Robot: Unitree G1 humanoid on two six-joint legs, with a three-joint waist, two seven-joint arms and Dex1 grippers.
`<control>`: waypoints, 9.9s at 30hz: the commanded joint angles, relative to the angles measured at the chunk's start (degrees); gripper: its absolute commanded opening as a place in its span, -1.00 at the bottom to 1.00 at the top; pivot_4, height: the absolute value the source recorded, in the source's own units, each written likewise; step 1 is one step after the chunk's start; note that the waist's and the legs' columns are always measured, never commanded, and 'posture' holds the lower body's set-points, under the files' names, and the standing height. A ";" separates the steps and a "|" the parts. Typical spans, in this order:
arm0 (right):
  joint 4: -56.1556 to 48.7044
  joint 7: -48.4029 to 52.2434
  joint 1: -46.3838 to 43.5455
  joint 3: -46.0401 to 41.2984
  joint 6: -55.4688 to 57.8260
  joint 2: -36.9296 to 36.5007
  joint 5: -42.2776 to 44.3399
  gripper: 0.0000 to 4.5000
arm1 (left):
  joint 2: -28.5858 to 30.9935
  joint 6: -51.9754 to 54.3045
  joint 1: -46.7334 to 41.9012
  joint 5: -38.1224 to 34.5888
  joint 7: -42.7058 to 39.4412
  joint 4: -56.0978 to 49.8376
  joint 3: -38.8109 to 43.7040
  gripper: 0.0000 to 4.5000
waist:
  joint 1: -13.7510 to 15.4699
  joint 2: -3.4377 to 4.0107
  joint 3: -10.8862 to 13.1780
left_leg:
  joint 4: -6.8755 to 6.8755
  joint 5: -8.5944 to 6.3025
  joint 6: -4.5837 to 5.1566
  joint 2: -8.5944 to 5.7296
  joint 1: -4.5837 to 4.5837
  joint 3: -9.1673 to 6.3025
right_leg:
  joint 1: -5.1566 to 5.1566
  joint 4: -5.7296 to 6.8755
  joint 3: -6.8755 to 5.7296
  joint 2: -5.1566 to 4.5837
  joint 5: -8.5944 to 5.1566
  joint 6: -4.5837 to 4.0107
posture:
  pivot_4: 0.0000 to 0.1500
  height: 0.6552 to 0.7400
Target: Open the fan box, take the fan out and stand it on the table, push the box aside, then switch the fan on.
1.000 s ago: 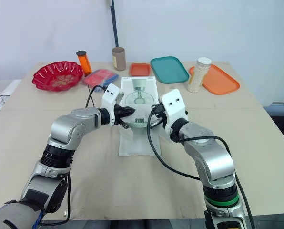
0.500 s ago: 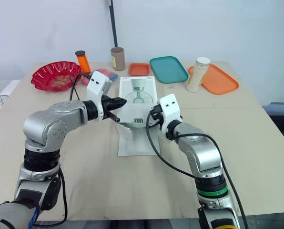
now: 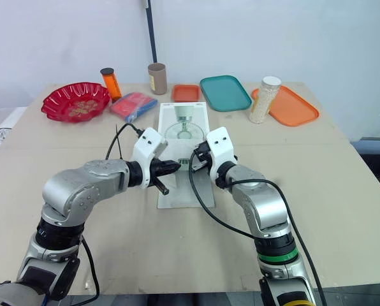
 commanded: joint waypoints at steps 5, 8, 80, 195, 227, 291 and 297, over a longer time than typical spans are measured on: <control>0.44 -0.13 0.50 1.21 0.66 0.62 -0.63 -1.00 | 0.92 -5.52 -0.15 3.31 -0.14 0.78 -4.19 -0.95 | 0.00 0.01 0.00 | 0.00 0.00 0.00 0.00 0.00 0.00 | 0.00 0.00 0.00 0.00 0.00 0.00 | 1.00 0.96; 0.41 -0.03 0.76 1.25 0.66 0.49 -0.85 -1.00 | 1.91 -7.33 -0.54 5.52 0.16 1.89 -5.66 -0.95 | -0.01 0.01 0.00 | -0.01 0.00 0.01 0.00 0.00 0.00 | 0.00 0.00 0.00 0.00 0.00 0.00 | 1.00 0.96; 0.21 1.06 2.55 3.48 0.83 0.71 -3.46 -1.00 | 8.24 -5.34 -2.44 6.88 -2.63 7.22 12.14 -0.95 | 0.00 -0.03 -0.03 | -0.03 -0.01 0.01 0.02 0.02 -0.01 | 0.00 0.00 -0.02 0.00 0.00 -0.01 | 1.00 0.96; -0.30 1.05 3.85 6.33 2.98 1.53 -7.12 -1.00 | -25.87 -35.12 20.34 -34.39 32.33 18.38 11.30 0.98 | 0.05 -0.23 -0.15 | -0.15 0.11 -0.25 0.07 0.16 -0.02 | 0.12 -0.15 0.01 0.13 0.08 0.07 | 1.00 0.96; 0.13 0.87 3.52 6.60 2.87 2.21 -7.52 -1.00 | -29.11 -27.50 19.07 -39.52 31.50 20.38 11.82 0.50 | 0.01 -0.26 -0.13 | -0.21 0.15 -0.22 0.03 0.17 -0.10 | 0.17 -0.19 0.03 0.12 0.03 0.29 | 1.00 0.96; -1.09 0.34 4.12 8.00 4.75 2.78 -7.95 -1.00 | -26.32 -24.63 27.27 -50.11 41.83 11.84 12.36 -0.38 | -0.04 -0.41 -0.10 | -0.92 0.37 -0.54 0.09 0.34 -0.05 | 0.08 -0.53 0.07 0.15 0.03 0.28 | 1.00 0.96; -1.21 0.22 3.89 8.07 5.03 2.77 -7.90 -1.00 | -22.98 -24.29 29.76 -53.46 43.98 8.19 12.13 -0.38 | -0.07 -0.41 -0.14 | -1.00 0.36 -0.53 0.15 0.34 -0.04 | 0.09 -0.66 0.09 0.21 0.05 0.25 | 1.00 0.96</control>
